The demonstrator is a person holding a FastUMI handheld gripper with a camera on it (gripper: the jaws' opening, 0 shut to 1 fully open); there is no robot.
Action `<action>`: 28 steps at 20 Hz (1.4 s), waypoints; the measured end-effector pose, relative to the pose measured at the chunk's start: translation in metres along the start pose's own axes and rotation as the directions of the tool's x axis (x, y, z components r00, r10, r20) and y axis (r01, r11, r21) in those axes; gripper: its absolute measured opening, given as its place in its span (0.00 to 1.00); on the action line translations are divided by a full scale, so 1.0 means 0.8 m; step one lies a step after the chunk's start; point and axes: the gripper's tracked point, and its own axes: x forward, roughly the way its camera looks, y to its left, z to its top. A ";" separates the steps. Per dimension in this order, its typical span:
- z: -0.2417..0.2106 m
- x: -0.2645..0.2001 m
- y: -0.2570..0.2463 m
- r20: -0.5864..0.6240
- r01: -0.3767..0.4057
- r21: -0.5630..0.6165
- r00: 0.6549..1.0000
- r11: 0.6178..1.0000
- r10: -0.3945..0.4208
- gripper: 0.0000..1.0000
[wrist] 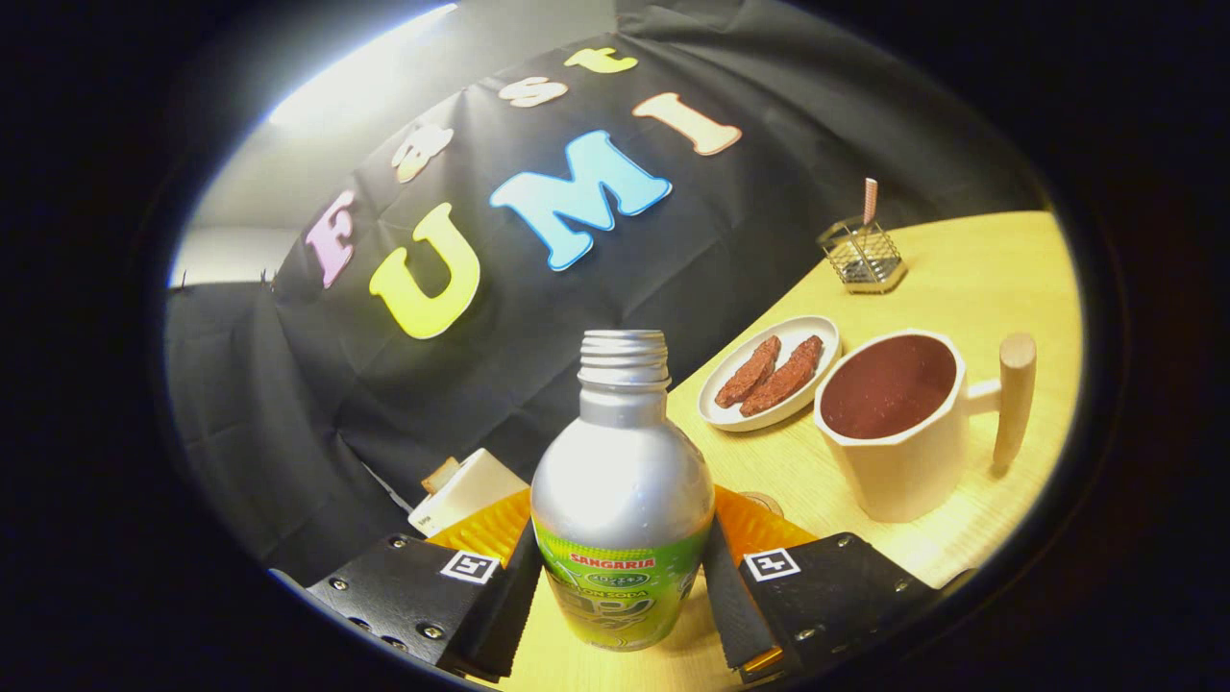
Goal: Take the bottle from table, then pour the juice into the cup, finally place the bottle on the coaster
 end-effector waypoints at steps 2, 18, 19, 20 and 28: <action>0.005 -0.002 0.003 0.009 -0.039 0.104 0.999 0.994 0.038 0.78; 0.019 0.003 0.010 0.083 -0.133 0.416 0.991 0.900 0.108 0.77; 0.020 0.004 0.010 0.091 -0.141 0.436 0.990 0.889 0.112 0.77; 0.018 0.002 0.009 0.098 -0.145 0.455 0.989 0.879 0.113 0.77; 0.027 0.005 0.015 0.144 -0.175 0.559 0.983 0.810 0.112 0.77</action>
